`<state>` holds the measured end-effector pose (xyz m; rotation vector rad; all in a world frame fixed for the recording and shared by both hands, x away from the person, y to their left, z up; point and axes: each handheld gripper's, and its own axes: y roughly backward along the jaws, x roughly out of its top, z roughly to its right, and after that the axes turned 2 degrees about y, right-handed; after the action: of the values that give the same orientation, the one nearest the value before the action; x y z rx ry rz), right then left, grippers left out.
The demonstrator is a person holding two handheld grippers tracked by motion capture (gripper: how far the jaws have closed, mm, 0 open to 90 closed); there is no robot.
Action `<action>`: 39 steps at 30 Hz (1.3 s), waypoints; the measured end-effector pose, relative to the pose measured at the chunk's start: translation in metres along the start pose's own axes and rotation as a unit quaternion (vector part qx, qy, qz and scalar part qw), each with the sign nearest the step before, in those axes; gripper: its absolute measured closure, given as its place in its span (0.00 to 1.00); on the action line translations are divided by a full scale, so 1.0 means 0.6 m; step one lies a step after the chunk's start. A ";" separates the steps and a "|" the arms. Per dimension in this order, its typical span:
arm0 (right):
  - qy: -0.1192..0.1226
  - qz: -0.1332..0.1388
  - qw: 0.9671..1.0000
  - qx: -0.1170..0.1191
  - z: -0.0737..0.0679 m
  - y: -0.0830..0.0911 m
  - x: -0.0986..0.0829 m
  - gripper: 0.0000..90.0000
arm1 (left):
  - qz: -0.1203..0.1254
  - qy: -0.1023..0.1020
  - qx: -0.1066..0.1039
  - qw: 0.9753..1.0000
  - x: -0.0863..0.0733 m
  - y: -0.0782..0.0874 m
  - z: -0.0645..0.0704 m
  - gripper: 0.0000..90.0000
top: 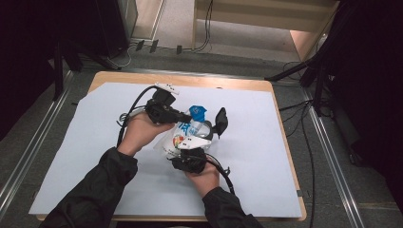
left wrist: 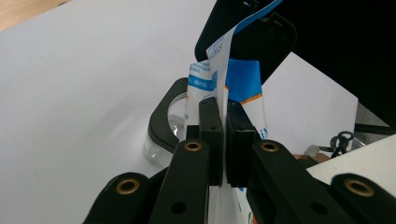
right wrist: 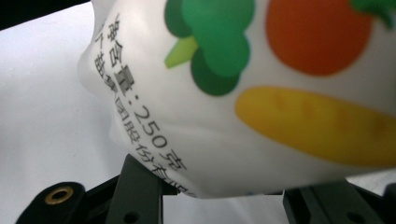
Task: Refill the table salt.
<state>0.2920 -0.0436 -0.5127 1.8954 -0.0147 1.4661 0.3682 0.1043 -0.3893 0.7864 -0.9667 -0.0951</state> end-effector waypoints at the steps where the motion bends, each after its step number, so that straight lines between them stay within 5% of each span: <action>1: -0.001 -0.001 1.000 0.000 0.000 0.000 0.000 0.69 | 0.003 0.000 -0.003 1.000 0.000 -0.001 0.000 0.98; 21: 0.005 0.003 1.000 0.003 0.001 0.003 -0.002 0.71 | -0.008 -0.003 -0.017 1.000 -0.016 0.009 0.000 0.90; 27: 0.006 0.006 1.000 0.012 0.000 0.004 -0.001 0.71 | -0.005 0.002 -0.019 1.000 -0.018 0.011 -0.001 0.95; 39: -0.017 0.012 1.000 0.017 0.001 0.004 0.002 0.70 | -0.004 0.013 -0.015 1.000 -0.012 -0.001 -0.008 0.96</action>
<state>0.2922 -0.0449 -0.5104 1.9548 -0.0275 1.4574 0.3678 0.1094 -0.3959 0.7624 -0.9355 -0.1070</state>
